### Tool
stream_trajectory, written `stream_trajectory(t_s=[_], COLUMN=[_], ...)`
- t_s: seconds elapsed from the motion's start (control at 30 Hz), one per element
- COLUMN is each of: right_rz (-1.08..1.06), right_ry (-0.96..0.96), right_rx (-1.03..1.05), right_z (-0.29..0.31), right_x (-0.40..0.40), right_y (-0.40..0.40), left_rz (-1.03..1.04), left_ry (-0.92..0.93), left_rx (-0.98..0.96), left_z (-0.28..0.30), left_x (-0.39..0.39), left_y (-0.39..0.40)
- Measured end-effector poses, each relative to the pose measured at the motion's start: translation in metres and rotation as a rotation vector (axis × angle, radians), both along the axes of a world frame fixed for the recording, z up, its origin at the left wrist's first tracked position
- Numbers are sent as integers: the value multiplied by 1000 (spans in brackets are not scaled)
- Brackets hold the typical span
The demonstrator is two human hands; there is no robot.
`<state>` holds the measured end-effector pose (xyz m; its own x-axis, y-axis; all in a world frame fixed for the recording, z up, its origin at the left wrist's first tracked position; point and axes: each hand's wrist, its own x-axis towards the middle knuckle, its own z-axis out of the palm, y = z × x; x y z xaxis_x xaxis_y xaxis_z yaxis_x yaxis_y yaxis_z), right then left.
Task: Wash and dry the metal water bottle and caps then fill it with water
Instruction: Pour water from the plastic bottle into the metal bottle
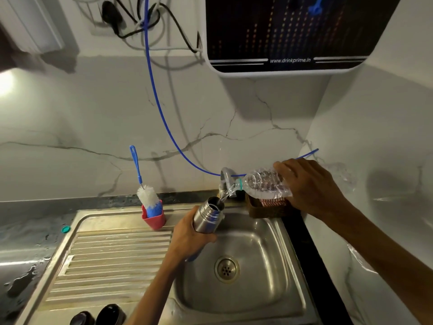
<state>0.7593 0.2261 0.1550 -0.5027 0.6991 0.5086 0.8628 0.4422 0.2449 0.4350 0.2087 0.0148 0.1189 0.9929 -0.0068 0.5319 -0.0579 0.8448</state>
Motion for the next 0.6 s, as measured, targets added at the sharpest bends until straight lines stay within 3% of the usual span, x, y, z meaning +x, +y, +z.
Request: stream_trajectory(t_s=[0.6], right_rz=[7], right_ry=[-41], right_rx=[20], right_z=[10], right_x=[5], right_y=[0], left_rz=[-23], left_ry=[17], left_rx=[-1], left_z=[-13], left_x=[3], left_y=[-1])
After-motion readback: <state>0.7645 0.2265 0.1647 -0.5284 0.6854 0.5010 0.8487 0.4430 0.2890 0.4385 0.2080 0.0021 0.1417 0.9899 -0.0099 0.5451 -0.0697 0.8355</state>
